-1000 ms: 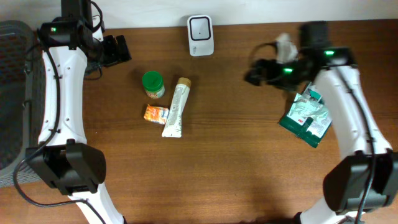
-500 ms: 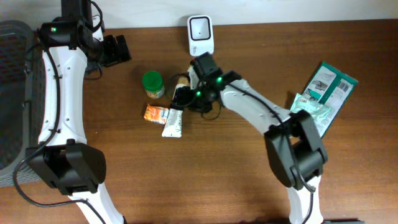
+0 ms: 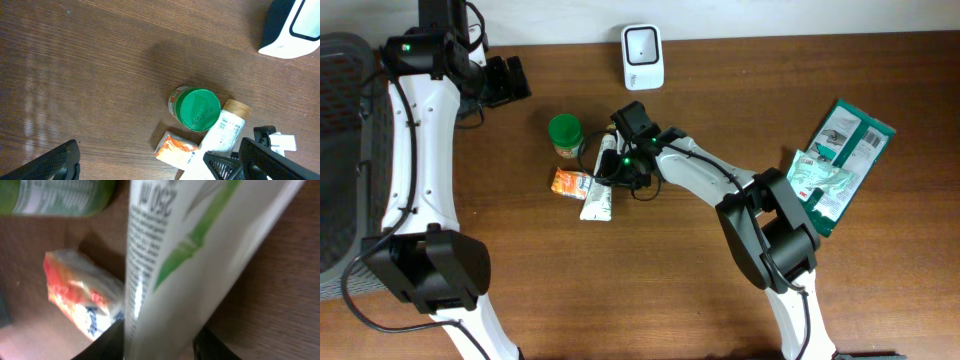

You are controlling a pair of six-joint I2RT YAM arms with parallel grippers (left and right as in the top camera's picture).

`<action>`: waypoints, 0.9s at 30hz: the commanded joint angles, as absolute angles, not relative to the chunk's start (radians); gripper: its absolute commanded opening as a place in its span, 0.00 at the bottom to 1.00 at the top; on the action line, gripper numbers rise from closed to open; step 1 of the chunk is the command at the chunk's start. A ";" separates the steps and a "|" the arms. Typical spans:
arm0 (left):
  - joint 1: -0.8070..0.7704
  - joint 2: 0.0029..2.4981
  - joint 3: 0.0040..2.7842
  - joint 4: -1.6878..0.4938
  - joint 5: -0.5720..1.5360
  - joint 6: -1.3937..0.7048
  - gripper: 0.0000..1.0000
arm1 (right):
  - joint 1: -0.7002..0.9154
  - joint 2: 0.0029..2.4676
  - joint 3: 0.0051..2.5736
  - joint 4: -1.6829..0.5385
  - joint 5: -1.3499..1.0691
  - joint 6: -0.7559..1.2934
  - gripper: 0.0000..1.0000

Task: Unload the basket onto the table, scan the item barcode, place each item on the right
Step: 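Grasp the white tube with the right gripper and lift it, then hold the white tube upright in front of the scanner with the right gripper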

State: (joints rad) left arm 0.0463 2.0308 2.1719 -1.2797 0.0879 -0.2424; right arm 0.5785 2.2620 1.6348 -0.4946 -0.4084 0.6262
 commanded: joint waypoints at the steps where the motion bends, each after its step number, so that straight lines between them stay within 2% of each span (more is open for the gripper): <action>1: 0.049 2.021 2.181 -1.280 0.081 -0.237 0.99 | 0.586 2.312 1.627 -0.541 -0.394 0.601 0.19; 3: 0.049 2.021 2.181 -1.280 0.081 -0.237 0.99 | 0.567 2.308 1.627 -0.550 -0.474 0.522 0.08; 5: 0.049 2.021 2.181 -1.280 0.081 -0.237 0.99 | 0.520 2.279 1.631 -0.604 -0.550 0.437 0.04; 9: 0.049 2.021 2.181 -1.280 0.081 -0.237 0.99 | 0.417 2.184 1.633 -0.751 -0.730 0.121 0.04; 14: 0.049 2.021 2.181 -1.280 0.081 -0.237 0.99 | 0.303 2.026 1.633 -0.907 -0.946 -0.137 0.04; 20: 0.049 2.021 2.181 -1.280 0.081 -0.237 0.99 | 0.180 1.788 1.633 -0.969 -1.051 -0.183 0.04; 22: 0.049 2.021 2.181 -1.280 0.081 -0.237 0.99 | 0.115 1.705 1.633 -0.981 -1.102 -0.121 0.04; 27: 0.049 2.021 2.181 -1.280 0.081 -0.237 0.99 | 0.072 1.633 1.633 -1.012 -1.156 -0.096 0.04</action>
State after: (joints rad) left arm 0.0463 2.0308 2.1719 -1.2797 0.0883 -0.2424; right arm 0.0708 1.6852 1.6249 -1.0012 -1.0573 -0.1062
